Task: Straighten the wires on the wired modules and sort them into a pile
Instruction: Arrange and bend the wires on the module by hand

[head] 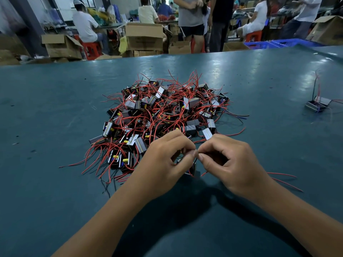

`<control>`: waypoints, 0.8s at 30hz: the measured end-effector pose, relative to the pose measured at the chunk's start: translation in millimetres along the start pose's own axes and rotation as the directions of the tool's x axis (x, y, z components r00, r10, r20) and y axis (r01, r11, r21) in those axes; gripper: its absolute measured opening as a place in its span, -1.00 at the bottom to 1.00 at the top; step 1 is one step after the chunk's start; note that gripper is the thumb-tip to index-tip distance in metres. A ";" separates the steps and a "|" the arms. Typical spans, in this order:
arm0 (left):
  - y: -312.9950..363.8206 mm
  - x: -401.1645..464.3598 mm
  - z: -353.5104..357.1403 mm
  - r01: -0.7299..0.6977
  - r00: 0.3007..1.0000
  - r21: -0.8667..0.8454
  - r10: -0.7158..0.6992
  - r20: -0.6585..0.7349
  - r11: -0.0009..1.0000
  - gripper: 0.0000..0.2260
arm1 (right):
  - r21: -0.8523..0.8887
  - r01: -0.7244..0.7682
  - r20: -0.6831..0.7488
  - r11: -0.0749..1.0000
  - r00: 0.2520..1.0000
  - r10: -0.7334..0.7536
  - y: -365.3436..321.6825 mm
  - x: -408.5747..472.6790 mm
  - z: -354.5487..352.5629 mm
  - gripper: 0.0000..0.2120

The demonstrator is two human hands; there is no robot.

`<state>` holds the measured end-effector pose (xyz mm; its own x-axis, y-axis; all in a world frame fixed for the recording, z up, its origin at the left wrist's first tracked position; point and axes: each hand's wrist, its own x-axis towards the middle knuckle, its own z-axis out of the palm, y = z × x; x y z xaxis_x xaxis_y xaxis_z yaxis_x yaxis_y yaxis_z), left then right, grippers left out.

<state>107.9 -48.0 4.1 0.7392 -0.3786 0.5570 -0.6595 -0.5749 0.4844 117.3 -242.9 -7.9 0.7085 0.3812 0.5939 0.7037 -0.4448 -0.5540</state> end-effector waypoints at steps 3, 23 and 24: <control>5.5 -0.3 2.8 0.261 0.965 -0.240 -0.249 0.081 0.935 -0.86 | -0.083 0.067 -0.005 0.994 0.998 -0.068 1.4 -0.6 0.1 -0.98; -11.2 -0.9 -8.1 -0.147 0.989 0.146 0.147 0.014 0.978 -0.88 | 0.031 0.002 0.015 1.000 1.000 -0.002 -0.1 -0.3 -3.3 -0.97; -11.2 -0.5 -8.9 -0.166 0.986 0.164 0.168 0.003 0.972 -0.89 | 0.032 0.010 0.019 0.999 1.000 -0.010 -0.6 -0.6 -3.3 -0.96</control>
<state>113.7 -35.0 4.5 0.6187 -0.4719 0.6282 -0.7414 -0.6153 0.2679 116.3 -245.6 -6.1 0.7022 0.4011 0.5883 0.7118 -0.4151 -0.5666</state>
